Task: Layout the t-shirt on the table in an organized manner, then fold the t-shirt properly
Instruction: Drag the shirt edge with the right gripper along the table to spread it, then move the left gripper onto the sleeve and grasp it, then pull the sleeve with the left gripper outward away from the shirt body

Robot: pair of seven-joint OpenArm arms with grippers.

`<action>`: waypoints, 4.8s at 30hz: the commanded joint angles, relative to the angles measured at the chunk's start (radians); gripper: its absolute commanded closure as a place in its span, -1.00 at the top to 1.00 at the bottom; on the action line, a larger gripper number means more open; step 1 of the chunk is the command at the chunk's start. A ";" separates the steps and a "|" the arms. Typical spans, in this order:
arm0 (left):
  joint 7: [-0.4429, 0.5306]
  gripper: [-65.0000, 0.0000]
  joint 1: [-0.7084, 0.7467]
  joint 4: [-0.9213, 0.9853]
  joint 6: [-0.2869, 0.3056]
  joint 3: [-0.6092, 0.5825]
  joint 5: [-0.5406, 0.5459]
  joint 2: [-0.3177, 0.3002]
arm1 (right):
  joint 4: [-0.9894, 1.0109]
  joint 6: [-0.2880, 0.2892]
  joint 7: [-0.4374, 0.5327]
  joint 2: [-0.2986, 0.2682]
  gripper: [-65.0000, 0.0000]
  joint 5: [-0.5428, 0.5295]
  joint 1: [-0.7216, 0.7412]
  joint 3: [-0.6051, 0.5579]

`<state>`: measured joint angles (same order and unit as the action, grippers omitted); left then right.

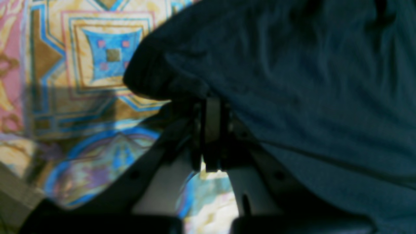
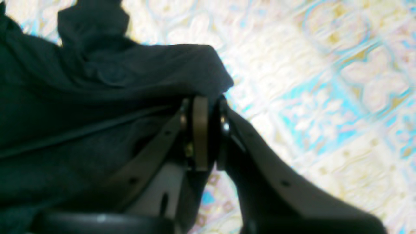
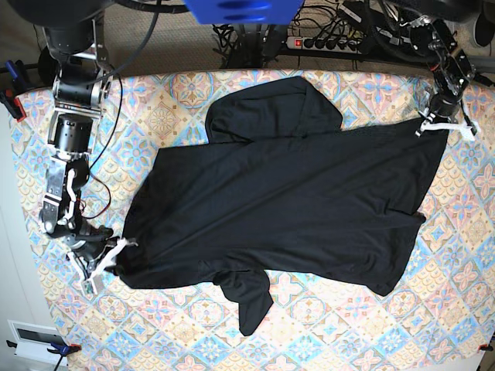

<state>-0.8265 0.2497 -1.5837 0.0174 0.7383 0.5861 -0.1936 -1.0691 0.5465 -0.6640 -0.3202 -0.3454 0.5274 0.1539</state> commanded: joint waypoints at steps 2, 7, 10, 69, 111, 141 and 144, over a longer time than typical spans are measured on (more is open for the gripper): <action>0.023 -1.00 -0.031 -0.017 0.003 -0.009 0.031 -0.011 | 0.022 -0.007 0.074 -0.018 -1.00 0.027 0.079 0.005; 0.023 -1.00 -0.082 -0.017 0.003 -0.069 0.041 -0.005 | 0.137 -0.007 0.207 -0.013 -1.00 0.203 0.145 0.006; 0.023 -1.00 -0.109 -0.017 0.003 -0.089 0.041 -0.002 | 0.191 -0.016 0.290 -0.010 -0.99 0.316 0.153 0.006; -0.089 -1.00 0.112 -0.254 0.005 -0.619 -0.013 -0.143 | -0.523 -0.167 0.022 0.042 -0.34 0.205 -0.502 0.002; -0.164 -0.08 0.107 -0.252 -0.035 -0.688 0.196 -0.180 | -0.247 -0.167 0.000 0.040 -0.33 0.075 -0.303 0.005; -0.165 -1.00 0.096 -0.169 -0.030 -0.616 -0.062 -0.082 | -0.245 -0.167 0.000 0.040 -0.33 0.075 -0.303 0.003; -0.165 -1.00 0.129 -0.261 -0.030 -0.580 -0.021 -0.102 | -0.245 -0.167 0.000 0.040 -0.33 0.075 -0.303 0.003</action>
<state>-0.9855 0.3820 -1.8263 -0.0078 0.1551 0.5594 -0.2867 -1.2984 0.3809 -0.6853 -0.2657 -0.2626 0.2005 0.1524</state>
